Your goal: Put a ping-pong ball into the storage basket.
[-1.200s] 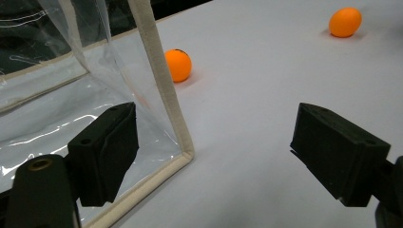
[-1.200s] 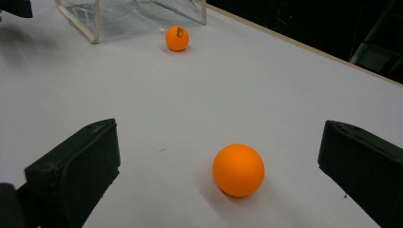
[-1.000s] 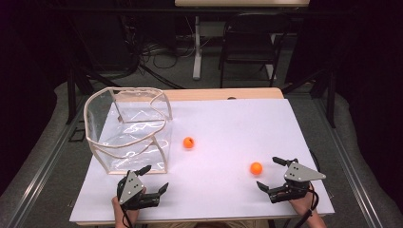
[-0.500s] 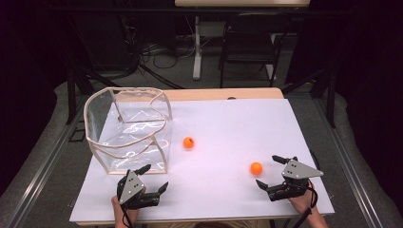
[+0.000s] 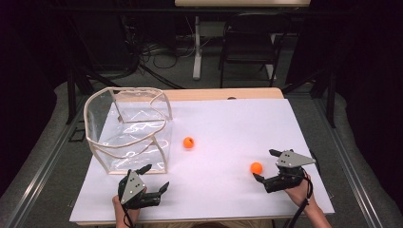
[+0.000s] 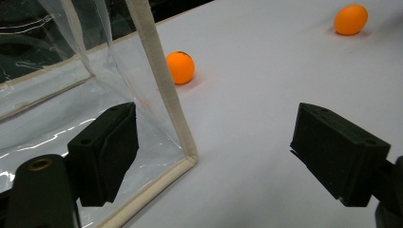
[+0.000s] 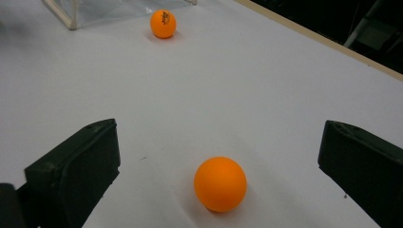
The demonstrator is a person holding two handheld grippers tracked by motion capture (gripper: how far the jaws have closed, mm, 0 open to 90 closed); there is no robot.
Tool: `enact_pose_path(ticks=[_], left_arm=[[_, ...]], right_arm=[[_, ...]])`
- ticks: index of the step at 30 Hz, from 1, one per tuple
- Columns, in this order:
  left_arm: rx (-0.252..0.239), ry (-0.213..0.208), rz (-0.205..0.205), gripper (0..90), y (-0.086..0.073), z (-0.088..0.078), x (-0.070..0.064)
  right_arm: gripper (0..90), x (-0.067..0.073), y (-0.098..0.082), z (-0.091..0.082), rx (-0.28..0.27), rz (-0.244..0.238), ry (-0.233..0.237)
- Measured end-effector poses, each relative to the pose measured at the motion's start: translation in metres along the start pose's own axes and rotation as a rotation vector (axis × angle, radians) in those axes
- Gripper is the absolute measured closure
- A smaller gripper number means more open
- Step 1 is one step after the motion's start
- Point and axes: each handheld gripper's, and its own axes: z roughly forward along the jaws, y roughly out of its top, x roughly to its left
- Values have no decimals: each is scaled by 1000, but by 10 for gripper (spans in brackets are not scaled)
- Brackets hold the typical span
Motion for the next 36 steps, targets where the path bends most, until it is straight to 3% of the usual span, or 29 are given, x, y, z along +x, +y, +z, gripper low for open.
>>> enact_pose_path(ticks=[17,29,36], left_arm=[[-3,-16,11,158,1,3,0],[0,-13,13,158,2,4,1],[1,-29,9,158,1,5,2]], right_arm=[[0,-9,20,23,110,11,24],[0,-20,20,45,208,31,56],[0,-24,17,51,230,41,58]])
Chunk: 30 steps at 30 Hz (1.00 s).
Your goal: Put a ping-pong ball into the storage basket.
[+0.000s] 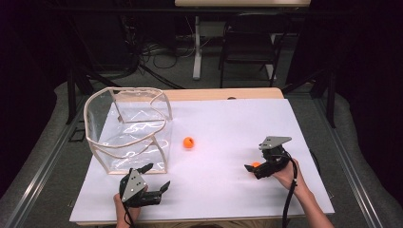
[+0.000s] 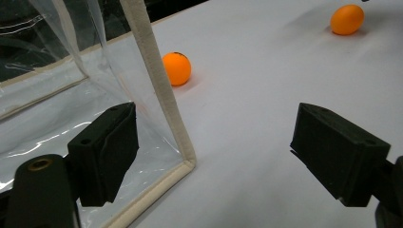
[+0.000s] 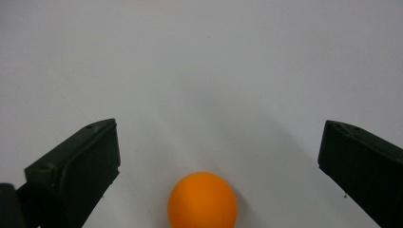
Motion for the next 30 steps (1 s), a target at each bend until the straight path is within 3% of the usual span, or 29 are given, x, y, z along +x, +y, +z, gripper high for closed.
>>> enact_pose_path(ticks=[6,20,30], left_arm=[[1,-5,-1,158,-1,0,2],[5,-18,4,158,1,4,1],[8,-14,1,158,0,2,2]], right_arm=[[0,-1,-8,7,35,5,14],[0,6,-21,5,72,-1,10],[231,12,-23,6,119,-33,-14]])
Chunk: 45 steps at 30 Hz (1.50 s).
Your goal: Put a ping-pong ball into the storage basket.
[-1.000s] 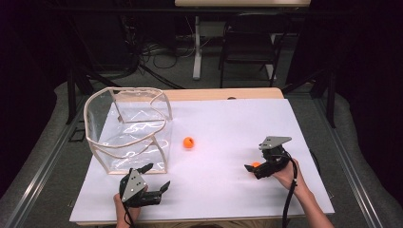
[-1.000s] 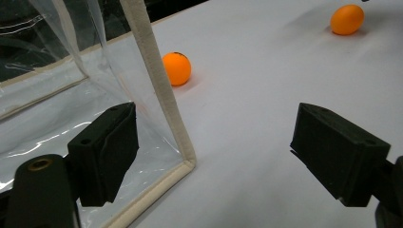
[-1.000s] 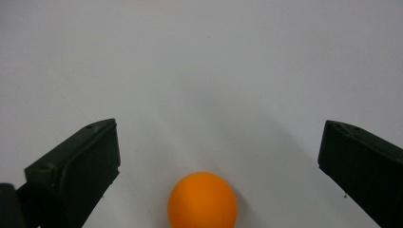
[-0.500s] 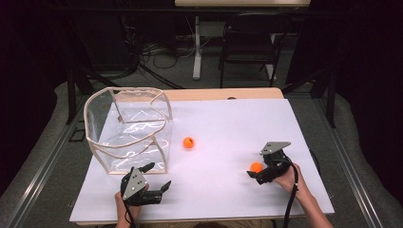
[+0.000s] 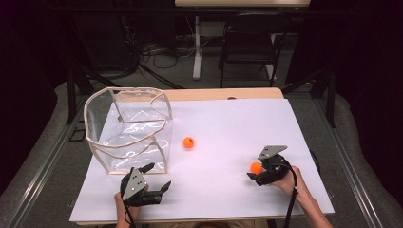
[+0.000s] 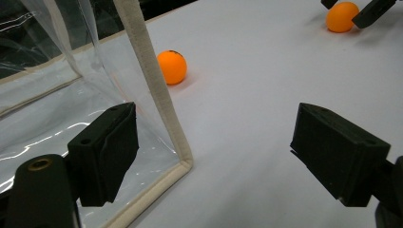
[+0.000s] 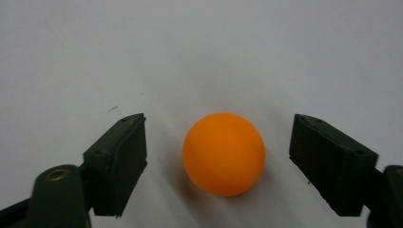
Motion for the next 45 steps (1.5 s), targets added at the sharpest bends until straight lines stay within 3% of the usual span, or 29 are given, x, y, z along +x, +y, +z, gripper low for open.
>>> enact_pose_path(ticks=[14,27,45], left_arm=[[6,-5,10,158,0,0,-1],[4,-13,15,158,1,1,-1],[-2,-12,15,158,1,0,-2]], right_arm=[[501,3,0,1,29,-15,-12],[505,5,4,-8,-13,-26,-17],[505,11,11,-17,-133,-36,2]])
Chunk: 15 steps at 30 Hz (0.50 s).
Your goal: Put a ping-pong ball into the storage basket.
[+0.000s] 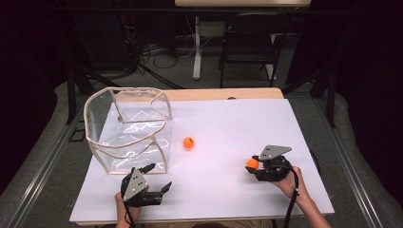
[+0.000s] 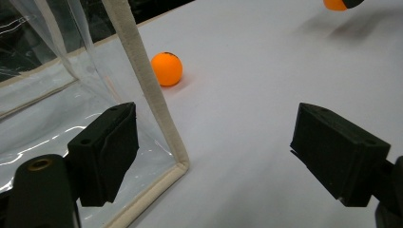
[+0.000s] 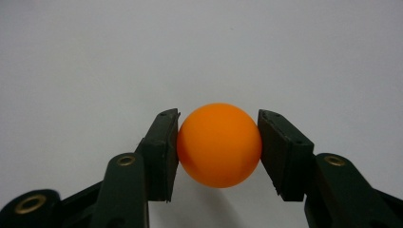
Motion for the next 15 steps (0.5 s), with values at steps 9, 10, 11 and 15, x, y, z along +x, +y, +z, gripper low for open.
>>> enact_pose_path(ticks=[9,10,11,15], left_arm=[[5,0,2,158,0,1,0],[4,0,2,158,0,1,0],[5,0,0,158,0,1,0],[5,-2,2,158,0,1,-1]], right_arm=[[506,3,4,1,-24,-12,4],[506,3,4,1,-27,-18,4],[506,4,5,2,-30,-19,7],[506,8,9,5,-40,-38,13]])
